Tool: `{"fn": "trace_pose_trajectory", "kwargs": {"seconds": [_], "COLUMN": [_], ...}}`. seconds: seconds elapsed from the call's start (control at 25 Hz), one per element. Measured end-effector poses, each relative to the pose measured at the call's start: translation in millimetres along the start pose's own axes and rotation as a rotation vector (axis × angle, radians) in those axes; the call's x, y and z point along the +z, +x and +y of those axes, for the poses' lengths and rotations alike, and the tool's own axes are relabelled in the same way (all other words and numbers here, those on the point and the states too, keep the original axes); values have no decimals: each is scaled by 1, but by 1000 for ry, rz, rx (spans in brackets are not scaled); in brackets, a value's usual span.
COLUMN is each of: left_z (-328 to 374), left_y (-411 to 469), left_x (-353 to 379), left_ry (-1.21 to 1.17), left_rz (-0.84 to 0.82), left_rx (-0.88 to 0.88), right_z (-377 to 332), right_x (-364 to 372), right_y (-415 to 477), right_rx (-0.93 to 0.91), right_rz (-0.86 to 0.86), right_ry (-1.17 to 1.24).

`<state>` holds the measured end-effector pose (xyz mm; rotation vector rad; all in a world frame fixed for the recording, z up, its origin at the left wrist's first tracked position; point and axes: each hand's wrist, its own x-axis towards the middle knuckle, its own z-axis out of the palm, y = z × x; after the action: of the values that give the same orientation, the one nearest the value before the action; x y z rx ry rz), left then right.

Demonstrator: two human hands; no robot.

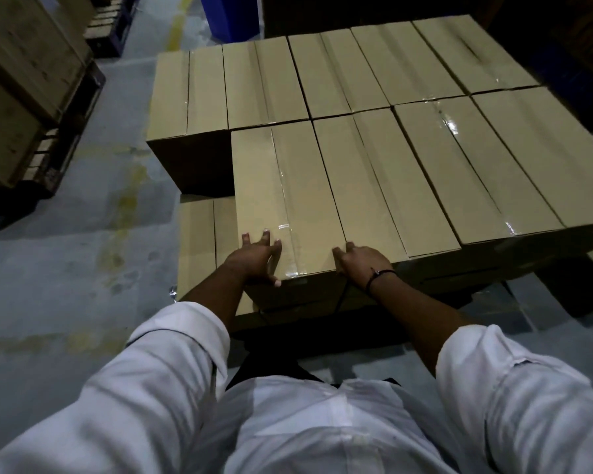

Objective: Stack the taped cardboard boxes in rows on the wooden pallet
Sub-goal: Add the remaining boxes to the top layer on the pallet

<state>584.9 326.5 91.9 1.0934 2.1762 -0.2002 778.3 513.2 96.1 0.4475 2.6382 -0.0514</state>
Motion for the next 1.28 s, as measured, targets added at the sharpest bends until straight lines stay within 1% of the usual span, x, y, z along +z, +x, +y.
{"fn": "trace_pose_trajectory", "kwargs": {"seconds": [0.28,0.6,0.68,0.88,1.04,1.2,1.28], "left_z": [-3,-3,-1,1,2,1,1], "left_y": [0,2,1,-1,-2,-1,0], "left_x": [0,0,-1,0,-1,-2,-3], "left_ry": [-24,-21,-22,-3,1,10,7], "left_rz": [2,1,-2,5,4,-8,-13], "left_rx": [20,30,25,19,21,21,22], "right_z": [5,11,10,7,8,7,8], "right_x": [-5,-11,-10,-12,-11,-12,-11], "right_y": [-2,-6,-7,-8,-4,0,0], "right_rx": [-31,-57,-40,-8,-24,57,64], "right_rz": [-7,38,29,33,16,-4,-16], "right_ry": [-83,-91,-95,-40,95,210,197]}}
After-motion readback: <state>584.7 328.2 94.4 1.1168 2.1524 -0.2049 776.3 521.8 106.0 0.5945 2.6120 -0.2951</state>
